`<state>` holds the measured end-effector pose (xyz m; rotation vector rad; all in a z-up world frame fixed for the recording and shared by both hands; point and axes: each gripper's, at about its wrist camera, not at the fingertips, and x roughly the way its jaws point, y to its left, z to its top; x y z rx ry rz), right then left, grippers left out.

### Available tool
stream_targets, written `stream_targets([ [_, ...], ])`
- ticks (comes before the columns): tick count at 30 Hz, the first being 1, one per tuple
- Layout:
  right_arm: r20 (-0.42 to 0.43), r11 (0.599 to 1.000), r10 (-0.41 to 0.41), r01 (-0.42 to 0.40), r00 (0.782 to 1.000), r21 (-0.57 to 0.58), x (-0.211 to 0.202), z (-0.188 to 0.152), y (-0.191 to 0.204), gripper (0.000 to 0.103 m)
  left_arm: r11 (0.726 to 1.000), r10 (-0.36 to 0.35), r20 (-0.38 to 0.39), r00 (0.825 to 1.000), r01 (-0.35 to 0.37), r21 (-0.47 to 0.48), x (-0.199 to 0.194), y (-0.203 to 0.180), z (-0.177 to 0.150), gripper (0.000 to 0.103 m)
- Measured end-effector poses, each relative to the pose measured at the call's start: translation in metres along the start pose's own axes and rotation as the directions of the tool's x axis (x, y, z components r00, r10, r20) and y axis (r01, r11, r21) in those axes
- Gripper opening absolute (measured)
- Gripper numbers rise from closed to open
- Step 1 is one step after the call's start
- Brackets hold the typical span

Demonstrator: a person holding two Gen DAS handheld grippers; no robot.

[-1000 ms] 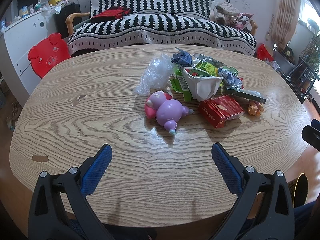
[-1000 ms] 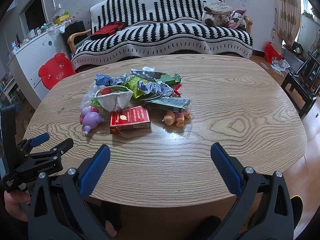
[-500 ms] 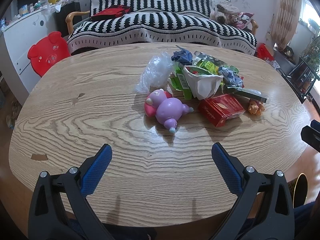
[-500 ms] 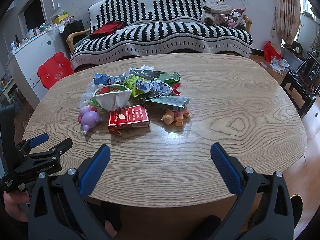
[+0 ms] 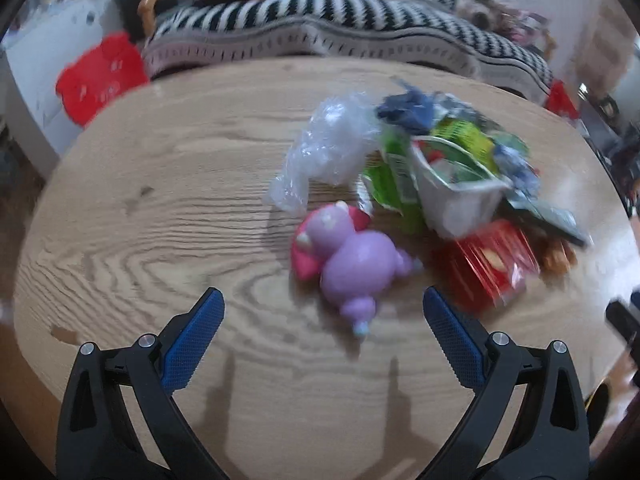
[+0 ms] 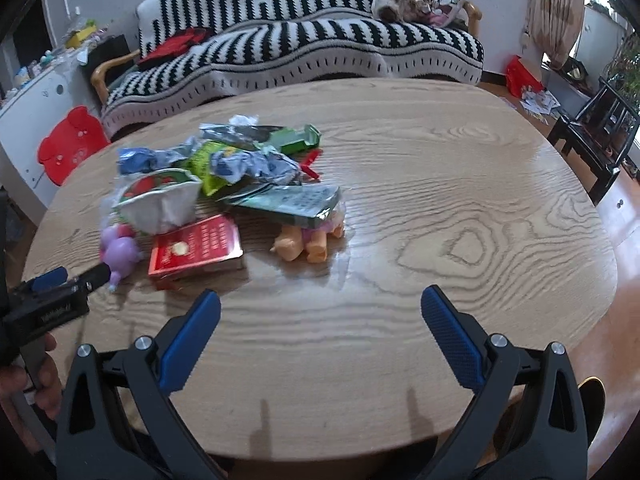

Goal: Collect trash
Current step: 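Grasp the pink-purple toy with the left tool while the right tool grasps the orange toy figure, then carry both toys to the black bin and release them inside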

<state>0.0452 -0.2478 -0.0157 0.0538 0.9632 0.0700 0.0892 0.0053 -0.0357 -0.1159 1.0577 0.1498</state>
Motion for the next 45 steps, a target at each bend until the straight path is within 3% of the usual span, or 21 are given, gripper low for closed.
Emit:
stream_targets([
  [3, -0.030, 1.000, -0.003, 0.003, 1.000, 0.012, 0.026, 0.012, 0.000, 0.097, 0.999, 0.041, -0.018, 0.999, -0.041, 0.001, 0.021, -0.008, 0.010, 0.097],
  [10, -0.085, 0.999, -0.054, 0.054, 0.995, 0.002, 0.085, 0.031, 0.006, 0.094, 1.000, 0.027, -0.022, 0.999, -0.028, -0.015, 0.036, -0.015, 0.020, 0.097],
  [11, -0.095, 0.998, -0.057, 0.057, 0.994, -0.005, 0.090, 0.031, 0.006, 0.090, 1.000, 0.017, -0.020, 1.000, -0.017, -0.024, 0.037, -0.013, 0.019, 0.097],
  [14, -0.081, 0.998, -0.059, 0.057, 0.995, -0.027, 0.088, 0.031, 0.007, 0.059, 0.999, -0.024, -0.024, 0.999, 0.023, -0.028, 0.039, -0.010, 0.022, 0.093],
  [15, -0.082, 0.998, -0.056, 0.054, 0.995, -0.032, 0.087, 0.031, 0.008, 0.045, 0.998, -0.050, -0.023, 0.998, 0.049, -0.030, 0.039, -0.008, 0.022, 0.081],
  [16, -0.087, 0.998, -0.050, 0.047, 0.995, -0.035, 0.084, 0.030, 0.008, 0.045, 0.995, -0.090, -0.013, 0.996, 0.090, -0.031, 0.036, -0.007, 0.021, 0.065],
  [19, -0.090, 1.000, 0.000, -0.002, 0.996, -0.019, 0.069, 0.023, 0.006, 0.045, 0.994, -0.105, 0.006, 0.994, 0.105, -0.012, 0.024, -0.005, 0.013, 0.059],
  [23, -0.073, 0.997, 0.061, -0.063, 0.996, -0.036, 0.037, 0.010, 0.007, 0.045, 0.984, -0.176, 0.010, 0.984, 0.176, -0.008, 0.000, 0.005, 0.000, 0.057],
  [26, -0.068, 0.993, 0.110, -0.112, 0.992, -0.031, 0.016, -0.001, 0.007, 0.045, 0.984, -0.179, 0.052, 0.982, 0.178, 0.028, -0.022, 0.009, -0.006, 0.057],
  [30, -0.026, 0.993, 0.102, -0.103, 0.994, -0.057, -0.005, -0.008, 0.009, 0.044, 0.984, -0.176, 0.121, 0.977, 0.172, 0.048, -0.042, 0.006, -0.004, 0.057],
  [33, -0.010, 0.994, 0.097, -0.097, 0.995, -0.055, -0.011, -0.007, 0.007, 0.044, 0.984, -0.171, 0.128, 0.977, 0.164, 0.068, -0.044, 0.001, -0.004, 0.057],
  [39, 0.020, 0.996, 0.089, -0.088, 0.996, -0.029, -0.021, -0.005, -0.008, 0.044, 0.970, -0.215, 0.112, 0.970, 0.199, 0.141, -0.051, -0.028, -0.012, 0.057],
  [45, 0.090, 0.996, 0.048, -0.054, 0.995, 0.068, -0.055, -0.007, -0.062, 0.044, 0.922, -0.300, 0.115, 0.947, 0.258, 0.287, -0.069, -0.096, -0.025, 0.057],
])
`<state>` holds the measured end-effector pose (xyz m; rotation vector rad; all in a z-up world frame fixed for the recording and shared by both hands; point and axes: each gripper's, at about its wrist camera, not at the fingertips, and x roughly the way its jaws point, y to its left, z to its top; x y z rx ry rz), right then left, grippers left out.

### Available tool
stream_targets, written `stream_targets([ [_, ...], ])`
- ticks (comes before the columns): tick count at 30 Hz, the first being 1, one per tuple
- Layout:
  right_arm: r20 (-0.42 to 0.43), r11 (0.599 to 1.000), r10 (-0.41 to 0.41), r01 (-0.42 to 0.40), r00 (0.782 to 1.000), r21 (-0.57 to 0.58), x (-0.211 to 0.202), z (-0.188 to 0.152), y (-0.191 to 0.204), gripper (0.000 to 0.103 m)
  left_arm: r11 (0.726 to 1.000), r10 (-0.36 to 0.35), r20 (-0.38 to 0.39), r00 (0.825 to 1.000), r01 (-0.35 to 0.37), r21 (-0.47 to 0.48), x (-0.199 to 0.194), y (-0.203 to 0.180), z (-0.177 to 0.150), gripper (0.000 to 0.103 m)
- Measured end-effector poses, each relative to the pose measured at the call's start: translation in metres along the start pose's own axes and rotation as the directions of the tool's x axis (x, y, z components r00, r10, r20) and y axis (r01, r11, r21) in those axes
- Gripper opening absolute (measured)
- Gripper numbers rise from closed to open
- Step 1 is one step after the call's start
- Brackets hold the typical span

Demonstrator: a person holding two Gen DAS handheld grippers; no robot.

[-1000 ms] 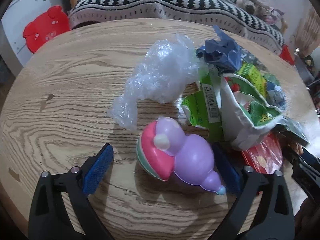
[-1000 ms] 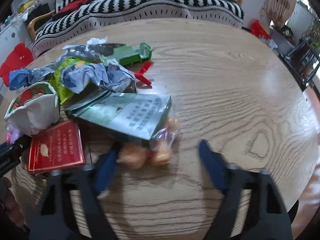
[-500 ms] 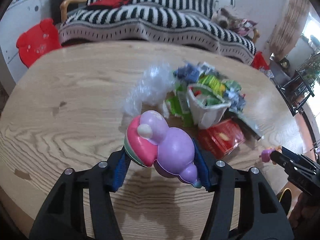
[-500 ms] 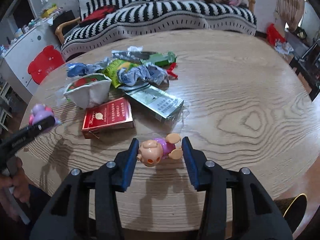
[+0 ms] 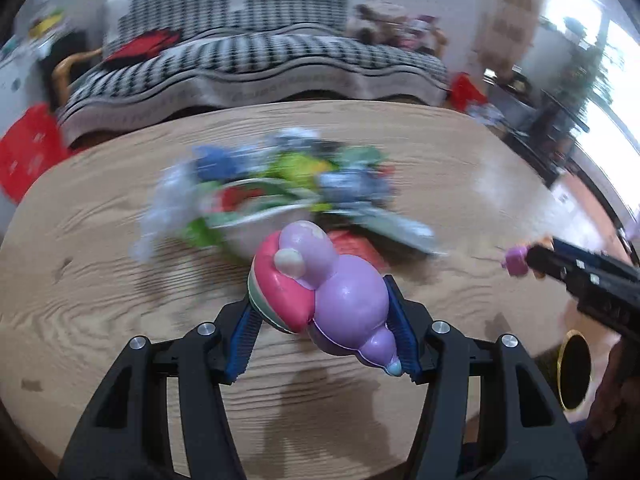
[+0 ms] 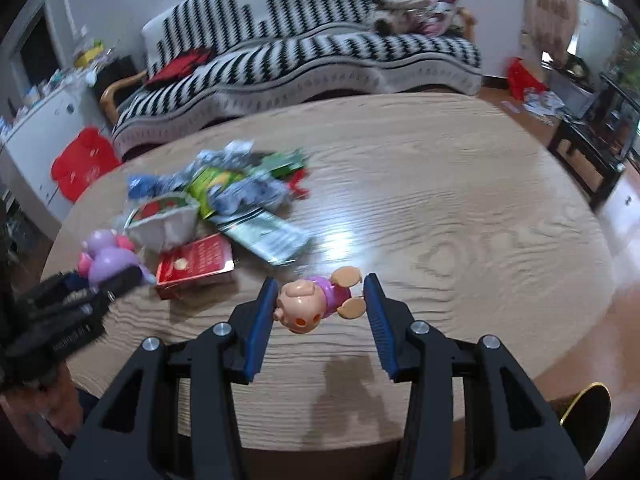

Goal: Collect trash
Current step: 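Carry both toys to the black bin and release them inside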

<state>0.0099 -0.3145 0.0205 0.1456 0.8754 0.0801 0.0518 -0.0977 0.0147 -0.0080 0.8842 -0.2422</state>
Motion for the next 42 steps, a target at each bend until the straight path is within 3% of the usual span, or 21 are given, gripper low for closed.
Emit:
stream_targets([
  [5, 0.046, 0.984, -0.099, 0.091, 0.994, 0.151, -0.044, -0.010, -0.086, 0.044, 0.983, -0.113, -0.011, 0.994, 0.113, 0.145, 0.011, -0.085, -0.001, 0.057],
  [10, 0.053, 0.915, -0.258, 0.226, 0.965, 0.334, -0.096, -0.042, -0.188, 0.044, 0.923, -0.245, -0.084, 0.966, 0.258, 0.287, 0.025, -0.187, -0.011, 0.057],
  [15, -0.015, 0.781, -0.411, 0.361, 0.911, 0.510, -0.143, -0.097, -0.286, 0.045, 0.810, -0.391, -0.200, 0.898, 0.440, 0.387, 0.031, -0.292, -0.040, 0.057],
  [18, -0.098, 0.675, -0.475, 0.433, 0.875, 0.598, -0.158, -0.134, -0.336, 0.045, 0.719, -0.472, -0.309, 0.826, 0.563, 0.406, 0.041, -0.368, -0.072, 0.057],
  [22, -0.194, 0.557, -0.475, 0.464, 0.858, 0.689, -0.164, -0.178, -0.386, 0.045, 0.624, -0.508, -0.428, 0.747, 0.662, 0.415, 0.061, -0.444, -0.121, 0.057],
  [27, -0.256, 0.450, -0.440, 0.457, 0.861, 0.767, -0.170, -0.223, -0.427, 0.045, 0.550, -0.498, -0.533, 0.684, 0.724, 0.415, 0.082, -0.498, -0.179, 0.057],
  [32, -0.291, 0.387, -0.425, 0.462, 0.857, 0.798, -0.172, -0.247, -0.442, 0.045, 0.530, -0.492, -0.576, 0.653, 0.750, 0.397, 0.103, -0.524, -0.197, 0.057],
  [38, -0.294, 0.332, -0.423, 0.448, 0.857, 0.830, -0.166, -0.248, -0.450, 0.047, 0.516, -0.516, -0.584, 0.627, 0.771, 0.372, 0.122, -0.544, -0.199, 0.064],
  [40, -0.281, 0.314, -0.437, 0.437, 0.854, 0.843, -0.169, -0.248, -0.453, 0.068, 0.503, -0.535, -0.575, 0.619, 0.780, 0.372, 0.124, -0.548, -0.200, 0.081],
  [42, -0.275, 0.314, -0.457, 0.442, 0.846, 0.840, -0.172, -0.245, -0.452, 0.074, 0.498, -0.544, -0.570, 0.616, 0.783, 0.372, 0.123, -0.550, -0.201, 0.084],
])
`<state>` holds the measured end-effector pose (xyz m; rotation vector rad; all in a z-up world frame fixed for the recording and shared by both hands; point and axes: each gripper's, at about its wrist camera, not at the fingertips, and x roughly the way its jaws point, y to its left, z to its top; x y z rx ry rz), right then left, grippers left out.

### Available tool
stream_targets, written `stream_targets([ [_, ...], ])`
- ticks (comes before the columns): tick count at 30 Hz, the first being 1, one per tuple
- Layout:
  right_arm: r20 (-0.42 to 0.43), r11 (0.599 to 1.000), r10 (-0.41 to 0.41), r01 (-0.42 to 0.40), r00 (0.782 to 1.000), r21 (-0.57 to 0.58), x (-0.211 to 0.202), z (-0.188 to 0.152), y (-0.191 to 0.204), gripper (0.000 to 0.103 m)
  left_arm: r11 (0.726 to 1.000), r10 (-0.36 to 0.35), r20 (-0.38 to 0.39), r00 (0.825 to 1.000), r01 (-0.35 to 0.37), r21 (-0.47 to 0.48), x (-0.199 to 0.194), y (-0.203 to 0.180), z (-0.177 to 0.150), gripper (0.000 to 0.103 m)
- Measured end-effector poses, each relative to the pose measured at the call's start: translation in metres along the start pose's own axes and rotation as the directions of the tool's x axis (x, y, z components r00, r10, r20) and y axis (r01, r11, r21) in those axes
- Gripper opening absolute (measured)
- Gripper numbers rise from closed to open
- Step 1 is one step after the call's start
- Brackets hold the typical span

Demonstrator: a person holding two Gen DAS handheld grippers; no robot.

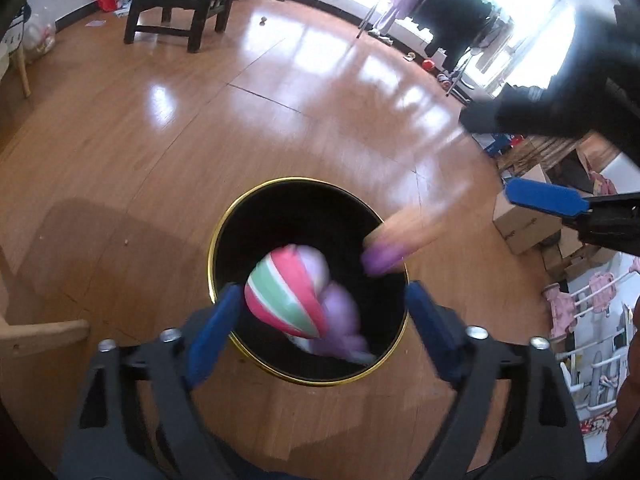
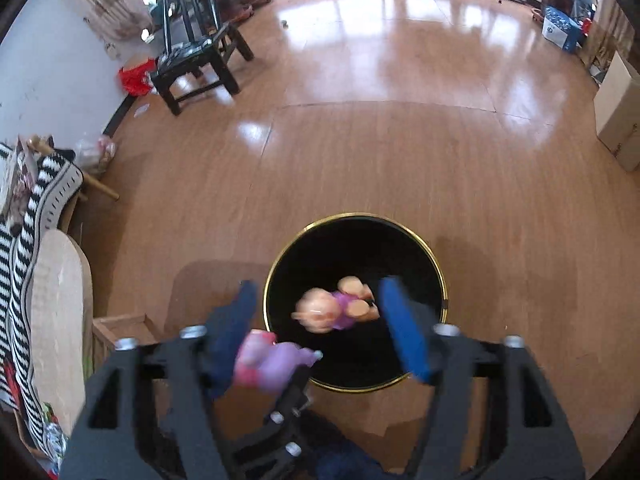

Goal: Collect trash
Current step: 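Carry both toys to the black bin and release them inside, then grasp the clear plastic bag with the left tool while the right tool grasps the white paper cup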

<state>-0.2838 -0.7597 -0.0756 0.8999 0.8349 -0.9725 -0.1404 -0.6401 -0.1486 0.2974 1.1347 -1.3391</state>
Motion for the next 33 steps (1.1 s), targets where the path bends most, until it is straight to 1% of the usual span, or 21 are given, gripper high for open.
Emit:
stream_targets([
  [2, 0.012, 1.000, -0.003, 0.003, 1.000, -0.004, -0.002, 0.000, 0.002, 0.076, 1.000, 0.011, -0.003, 1.000, -0.011, -0.010, -0.002, 0.003, -0.002, 0.084],
  [5, 0.018, 1.000, 0.030, -0.030, 0.999, -0.005, -0.005, -0.001, 0.009, 0.080, 0.999, 0.042, 0.006, 0.999, -0.042, -0.029, -0.015, 0.015, 0.004, 0.084],
  [9, 0.055, 0.994, 0.079, -0.074, 0.995, -0.081, -0.019, -0.005, 0.042, 0.085, 0.992, 0.114, 0.065, 0.991, -0.109, -0.069, -0.073, 0.034, 0.009, 0.088],
  [11, 0.088, 0.983, 0.129, -0.116, 0.988, -0.141, -0.032, -0.010, 0.071, 0.087, 0.981, 0.179, 0.103, 0.979, -0.168, -0.099, -0.116, 0.050, 0.007, 0.089],
  [12, 0.103, 0.975, 0.147, -0.127, 0.984, -0.181, -0.039, -0.014, 0.087, 0.090, 0.975, 0.208, 0.124, 0.970, -0.195, -0.110, -0.138, 0.057, 0.005, 0.092],
  [14, 0.120, 0.950, 0.205, -0.167, 0.972, -0.265, -0.055, -0.025, 0.123, 0.091, 0.951, 0.296, 0.168, 0.940, -0.274, -0.143, -0.190, 0.076, -0.006, 0.093],
  [15, 0.126, 0.933, 0.231, -0.183, 0.965, -0.309, -0.063, -0.034, 0.143, 0.093, 0.933, 0.347, 0.179, 0.921, -0.319, -0.166, -0.213, 0.086, -0.013, 0.094],
  [16, 0.128, 0.916, 0.253, -0.195, 0.959, -0.350, -0.069, -0.042, 0.161, 0.094, 0.900, 0.420, 0.173, 0.891, -0.384, -0.204, -0.245, 0.103, -0.025, 0.094],
  [17, 0.120, 0.892, 0.281, -0.214, 0.952, -0.399, -0.075, -0.053, 0.183, 0.094, 0.881, 0.455, 0.166, 0.875, -0.415, -0.227, -0.263, 0.113, -0.033, 0.094],
  [18, 0.108, 0.872, 0.305, -0.232, 0.946, -0.431, -0.078, -0.062, 0.199, 0.094, 0.846, 0.509, 0.158, 0.846, -0.459, -0.270, -0.292, 0.130, -0.048, 0.094],
  [19, 0.087, 0.845, 0.336, -0.259, 0.938, -0.468, -0.083, -0.075, 0.218, 0.094, 0.820, 0.543, 0.153, 0.826, -0.483, -0.308, -0.311, 0.144, -0.060, 0.094],
  [20, 0.050, 0.805, 0.377, -0.300, 0.925, -0.513, -0.088, -0.091, 0.242, 0.094, 0.788, 0.578, 0.148, 0.803, -0.501, -0.358, -0.337, 0.160, -0.076, 0.094],
  [21, 0.023, 0.775, 0.400, -0.325, 0.916, -0.542, -0.092, -0.103, 0.258, 0.094, 0.768, 0.597, 0.144, 0.789, -0.510, -0.388, -0.352, 0.170, -0.087, 0.094],
  [22, -0.014, 0.733, 0.426, -0.354, 0.905, -0.581, -0.096, -0.119, 0.279, 0.094, 0.735, 0.625, 0.139, 0.768, -0.520, -0.436, -0.379, 0.184, -0.108, 0.094],
  [23, -0.048, 0.689, 0.450, -0.381, 0.892, -0.617, -0.101, -0.136, 0.300, 0.094, 0.712, 0.646, 0.140, 0.751, -0.526, -0.464, -0.398, 0.192, -0.124, 0.094],
  [24, -0.074, 0.652, 0.467, -0.400, 0.881, -0.644, -0.107, -0.150, 0.316, 0.094, 0.680, 0.675, 0.134, 0.726, -0.541, -0.495, -0.420, 0.201, -0.143, 0.094],
  [26, -0.134, 0.575, 0.496, -0.440, 0.858, -0.690, -0.117, -0.179, 0.346, 0.094, 0.634, 0.719, 0.136, 0.682, -0.564, -0.529, -0.455, 0.212, -0.175, 0.094],
  [27, -0.173, 0.526, 0.511, -0.466, 0.842, -0.712, -0.122, -0.198, 0.363, 0.094, 0.616, 0.737, 0.136, 0.662, -0.575, -0.539, -0.469, 0.216, -0.191, 0.094],
  [28, -0.208, 0.483, 0.521, -0.486, 0.828, -0.728, -0.127, -0.213, 0.378, 0.094, 0.586, 0.762, 0.126, 0.635, -0.595, -0.550, -0.486, 0.221, -0.213, 0.094],
  [29, -0.245, 0.440, 0.530, -0.510, 0.812, -0.740, -0.132, -0.228, 0.390, 0.094, 0.569, 0.774, 0.116, 0.623, -0.602, -0.561, -0.497, 0.227, -0.224, 0.094],
  [33, -0.387, 0.286, 0.541, -0.596, 0.746, -0.750, -0.149, -0.285, 0.429, 0.094, 0.530, 0.787, 0.108, 0.607, -0.577, -0.622, -0.536, 0.245, -0.272, 0.095],
])
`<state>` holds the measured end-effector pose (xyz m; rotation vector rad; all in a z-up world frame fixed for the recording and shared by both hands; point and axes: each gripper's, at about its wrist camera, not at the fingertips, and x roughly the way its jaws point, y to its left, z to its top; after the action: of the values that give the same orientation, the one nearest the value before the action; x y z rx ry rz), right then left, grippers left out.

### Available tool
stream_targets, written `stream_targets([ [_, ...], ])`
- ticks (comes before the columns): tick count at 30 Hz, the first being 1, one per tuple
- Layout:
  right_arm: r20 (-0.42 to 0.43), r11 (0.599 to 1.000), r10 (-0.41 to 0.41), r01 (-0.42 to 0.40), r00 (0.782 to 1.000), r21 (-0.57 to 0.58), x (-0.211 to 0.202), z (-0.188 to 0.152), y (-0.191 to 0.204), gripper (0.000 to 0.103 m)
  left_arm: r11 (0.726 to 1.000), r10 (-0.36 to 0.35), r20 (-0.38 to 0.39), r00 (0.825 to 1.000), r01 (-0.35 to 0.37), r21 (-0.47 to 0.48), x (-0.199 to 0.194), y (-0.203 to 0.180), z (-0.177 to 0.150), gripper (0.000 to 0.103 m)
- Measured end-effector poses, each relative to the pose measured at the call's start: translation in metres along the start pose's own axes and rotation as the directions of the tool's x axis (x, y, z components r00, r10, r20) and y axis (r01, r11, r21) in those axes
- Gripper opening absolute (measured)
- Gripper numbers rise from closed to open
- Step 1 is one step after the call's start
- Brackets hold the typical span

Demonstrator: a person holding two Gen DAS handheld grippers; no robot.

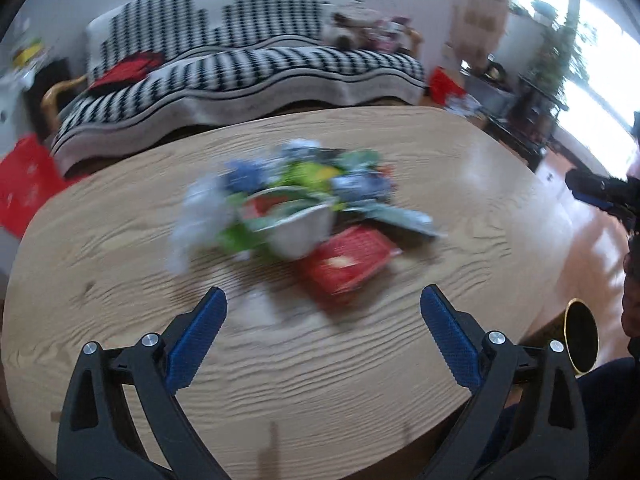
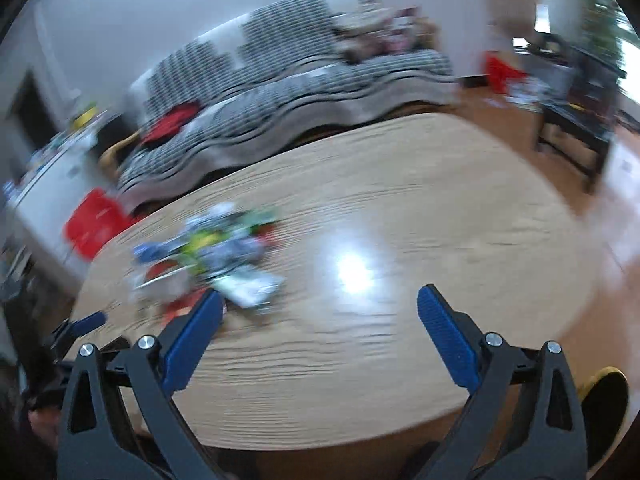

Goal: Collect trash
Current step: 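Grasp the clear plastic bag with the left tool while the right tool grasps the white paper cup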

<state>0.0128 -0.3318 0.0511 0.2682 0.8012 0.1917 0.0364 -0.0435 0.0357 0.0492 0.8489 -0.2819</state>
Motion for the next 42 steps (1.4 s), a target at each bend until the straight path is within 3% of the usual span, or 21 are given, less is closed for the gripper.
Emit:
stream_targets([
  [5, -0.049, 0.993, 0.039, -0.045, 0.998, -0.112, 0.025, -0.009, 0.057, 0.094, 0.998, 0.029, 0.005, 1.000, -0.028, -0.053, -0.006, 0.048, -0.012, 0.095],
  [12, -0.077, 0.981, 0.058, -0.071, 0.995, -0.182, 0.047, -0.017, 0.090, 0.094, 0.997, 0.027, 0.002, 1.000, -0.027, -0.079, -0.001, 0.065, -0.011, 0.095],
  [18, -0.114, 0.978, 0.126, -0.143, 0.985, -0.152, 0.064, -0.017, 0.102, 0.094, 0.995, 0.097, -0.009, 0.995, -0.097, 0.016, 0.017, 0.078, -0.001, 0.095],
  [22, -0.133, 0.977, 0.146, -0.164, 0.980, -0.136, 0.083, -0.009, 0.118, 0.094, 0.986, 0.154, -0.050, 0.987, -0.150, 0.073, 0.050, 0.101, 0.003, 0.095],
  [26, -0.163, 0.977, 0.145, -0.167, 0.976, -0.129, 0.108, 0.000, 0.134, 0.094, 0.990, 0.132, -0.088, 0.987, -0.128, 0.054, 0.083, 0.122, 0.009, 0.095],
  [34, -0.247, 0.984, 0.178, -0.175, 0.953, 0.033, 0.175, 0.014, 0.145, 0.094, 0.984, 0.146, -0.078, 0.986, -0.136, 0.119, 0.128, 0.130, 0.017, 0.094],
  [36, -0.262, 0.982, 0.187, -0.171, 0.947, 0.080, 0.189, 0.016, 0.146, 0.093, 0.982, 0.154, -0.063, 0.986, -0.146, 0.122, 0.131, 0.130, 0.019, 0.088],
  [41, -0.323, 0.977, 0.199, -0.161, 0.925, 0.141, 0.215, 0.009, 0.147, 0.076, 0.992, 0.121, -0.071, 0.990, -0.117, 0.057, 0.140, 0.132, 0.030, 0.070],
  [42, -0.332, 0.974, 0.207, -0.164, 0.920, 0.154, 0.218, 0.008, 0.147, 0.063, 0.994, 0.105, -0.074, 0.992, -0.102, 0.044, 0.141, 0.132, 0.031, 0.060],
])
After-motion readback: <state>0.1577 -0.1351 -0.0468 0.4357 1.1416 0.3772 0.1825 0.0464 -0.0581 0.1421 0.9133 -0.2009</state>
